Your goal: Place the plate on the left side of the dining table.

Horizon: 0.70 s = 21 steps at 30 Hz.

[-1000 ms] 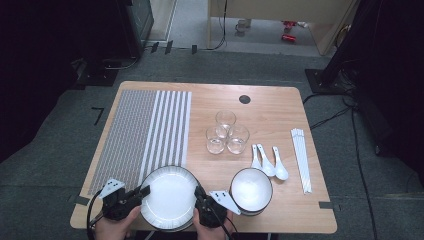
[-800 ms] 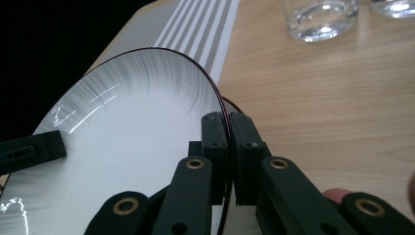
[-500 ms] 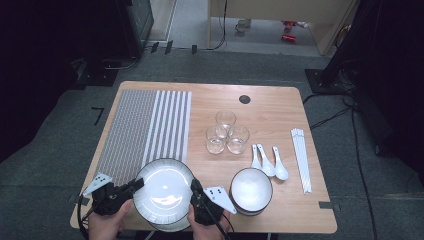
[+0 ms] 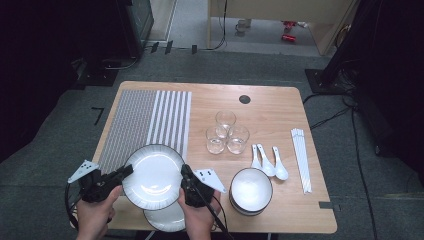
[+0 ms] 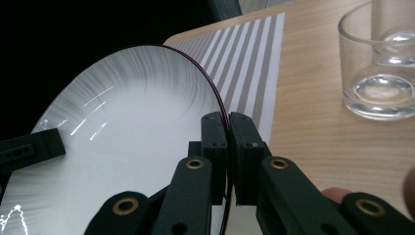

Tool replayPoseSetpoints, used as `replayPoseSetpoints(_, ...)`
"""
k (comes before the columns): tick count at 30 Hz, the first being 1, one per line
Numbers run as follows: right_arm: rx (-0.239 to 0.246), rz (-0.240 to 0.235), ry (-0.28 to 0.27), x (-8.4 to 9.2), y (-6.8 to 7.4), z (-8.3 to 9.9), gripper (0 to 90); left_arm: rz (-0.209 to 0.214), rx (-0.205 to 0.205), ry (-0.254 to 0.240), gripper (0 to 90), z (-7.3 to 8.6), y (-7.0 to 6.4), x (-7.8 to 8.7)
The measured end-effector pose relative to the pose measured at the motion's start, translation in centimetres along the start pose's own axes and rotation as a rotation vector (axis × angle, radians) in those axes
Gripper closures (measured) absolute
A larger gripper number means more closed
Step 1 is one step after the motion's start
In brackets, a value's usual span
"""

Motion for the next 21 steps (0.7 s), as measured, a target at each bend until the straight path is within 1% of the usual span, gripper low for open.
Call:
replayPoseSetpoints(2,-0.004,-0.001,0.003,-0.2,0.2,-0.2,86.4,-0.003,0.002,-0.004,83.2,-0.3,0.2,0.0)
replayPoseSetpoints(3,0.003,-0.005,0.000,-0.8,0.5,-0.7,86.4,-0.008,-0.001,-0.008,83.1,-0.7,0.5,-0.1)
replayPoseSetpoints(7,0.011,-0.009,-0.002,-1.4,0.8,-1.3,86.3,-0.013,-0.001,-0.016,83.1,-1.3,1.0,-0.4)
replayPoseSetpoints(9,0.009,-0.011,0.003,-2.2,1.1,-1.8,86.3,-0.019,0.001,-0.018,83.2,-1.8,1.5,-0.6)
replayPoseSetpoints(12,0.009,-0.012,0.007,-2.9,1.3,-2.2,86.3,-0.019,0.004,-0.018,83.2,-2.1,1.8,-0.8)
replayPoseSetpoints(13,0.015,-0.014,0.007,-3.1,1.4,-2.3,86.3,-0.020,0.012,-0.019,83.1,-2.4,2.2,-1.0)
replayPoseSetpoints(14,0.018,-0.012,0.008,-3.4,1.5,-2.5,86.3,-0.020,0.012,-0.019,83.1,-2.4,2.2,-1.0)
replayPoseSetpoints(15,0.018,-0.010,0.010,-3.7,1.6,-2.6,86.3,-0.022,0.021,-0.017,83.1,-2.6,2.6,-1.3)
replayPoseSetpoints(16,0.020,-0.011,0.011,-3.9,1.6,-2.7,86.3,-0.022,0.021,-0.017,83.2,-2.6,2.6,-1.3)
replayPoseSetpoints(17,0.024,-0.014,0.013,-4.2,1.7,-2.9,86.2,-0.021,0.031,-0.018,83.2,-2.9,3.1,-1.6)
replayPoseSetpoints(20,0.025,-0.017,0.017,-5.0,1.9,-3.3,86.3,-0.021,0.036,-0.017,83.4,-3.4,3.7,-1.9)
replayPoseSetpoints(21,0.024,-0.017,0.018,-5.3,1.9,-3.5,86.2,-0.021,0.036,-0.017,83.4,-3.4,3.7,-1.9)
Point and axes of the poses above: each handheld gripper's, and its own axes: x roughly backward along the jaws, z roughly out of its underside, y roughly to its left, the point moved 5 cm from there along -x, roughly forward along the jaws, and after that the axes turned 10 degrees about -x, right-handed, at the moved point
